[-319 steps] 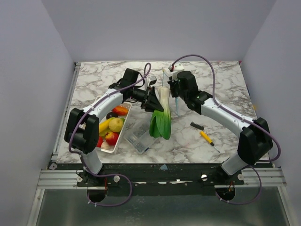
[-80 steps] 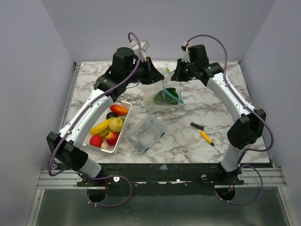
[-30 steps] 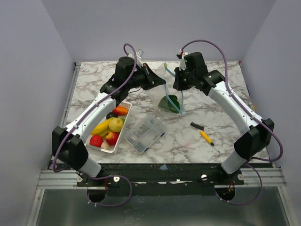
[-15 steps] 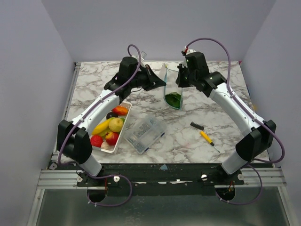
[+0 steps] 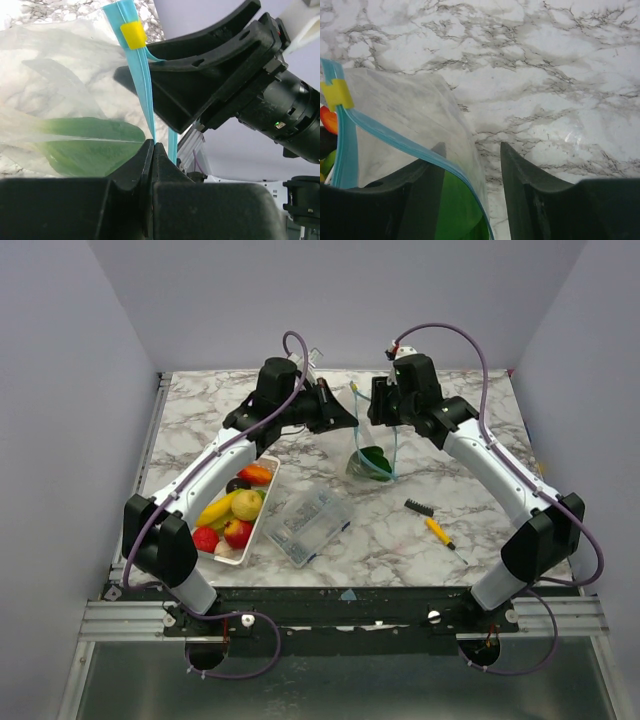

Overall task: Place the food in the zip-top bag and seal the zipper
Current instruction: Adjust the zipper food storage bag at the center of the board.

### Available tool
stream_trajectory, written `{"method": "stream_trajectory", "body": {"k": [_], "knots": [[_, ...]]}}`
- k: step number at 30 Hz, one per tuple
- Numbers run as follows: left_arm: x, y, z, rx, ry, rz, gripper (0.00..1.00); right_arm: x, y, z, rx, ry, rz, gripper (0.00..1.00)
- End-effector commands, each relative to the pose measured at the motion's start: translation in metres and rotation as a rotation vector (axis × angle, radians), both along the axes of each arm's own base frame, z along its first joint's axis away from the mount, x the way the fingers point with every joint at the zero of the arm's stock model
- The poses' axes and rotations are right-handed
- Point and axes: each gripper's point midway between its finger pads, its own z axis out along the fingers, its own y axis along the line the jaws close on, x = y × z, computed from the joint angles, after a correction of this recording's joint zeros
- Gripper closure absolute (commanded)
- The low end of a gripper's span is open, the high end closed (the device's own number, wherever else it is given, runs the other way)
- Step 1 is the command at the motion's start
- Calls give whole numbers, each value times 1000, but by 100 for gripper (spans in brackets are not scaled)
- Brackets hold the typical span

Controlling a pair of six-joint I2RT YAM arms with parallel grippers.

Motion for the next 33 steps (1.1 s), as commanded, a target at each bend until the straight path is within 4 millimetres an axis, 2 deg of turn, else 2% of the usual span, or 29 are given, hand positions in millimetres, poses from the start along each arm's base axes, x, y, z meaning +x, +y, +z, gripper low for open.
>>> {"method": "stream_trajectory", "body": {"k": [1, 4, 6, 7, 9, 12, 13, 15, 16, 18, 21, 22, 23, 25, 27, 29, 31, 33], "knots": [[-12, -7, 0, 2, -25, -75, 100, 9, 13, 1, -11, -30, 82, 46], [-14, -4, 3, 25, -39, -72, 100, 15, 22, 4, -13, -52, 128, 42], [-14, -3, 7, 25, -53, -72, 100, 21, 26, 5, -19, -55, 140, 46], [-14, -3, 9, 24, -56, -73, 100, 24, 28, 7, -16, -58, 142, 50], [-12, -5, 11, 28, -57, -81, 100, 24, 36, 20, 22, -75, 172, 68], [-12, -4, 27, 54, -88, -73, 100, 14, 48, 56, 119, -150, 227, 95], [-14, -3, 37, 53, -123, -60, 100, 9, 48, 71, 166, -200, 222, 99], [-16, -2, 51, 30, -179, -32, 100, 0, 43, 94, 232, -299, 216, 100], [-16, -3, 53, 9, -187, -26, 100, -2, 40, 101, 250, -340, 203, 100], [-11, -7, 45, -28, -164, -37, 100, 3, 33, 97, 255, -381, 154, 100], [13, -12, 6, 53, -49, -49, 100, 24, 24, 66, 197, -358, 63, 100], [14, -9, -7, 90, -3, -52, 100, 25, 24, 61, 177, -322, 65, 100], [11, -6, -8, 107, -6, -46, 100, 20, 25, 65, 179, -316, 82, 100], [2, 2, 2, 90, -90, -1, 100, 6, 22, 87, 234, -371, 89, 100], [0, 9, 12, 53, -132, 51, 100, 6, 13, 91, 237, -392, 46, 100], [11, 11, 3, 59, -90, 49, 100, 15, 11, 72, 199, -357, 15, 100], [18, 8, -16, 103, 14, 0, 100, 28, 8, 48, 131, -266, -33, 100], [13, 4, -18, 94, 23, -35, 100, 28, 8, 41, 114, -226, -40, 100]]}}
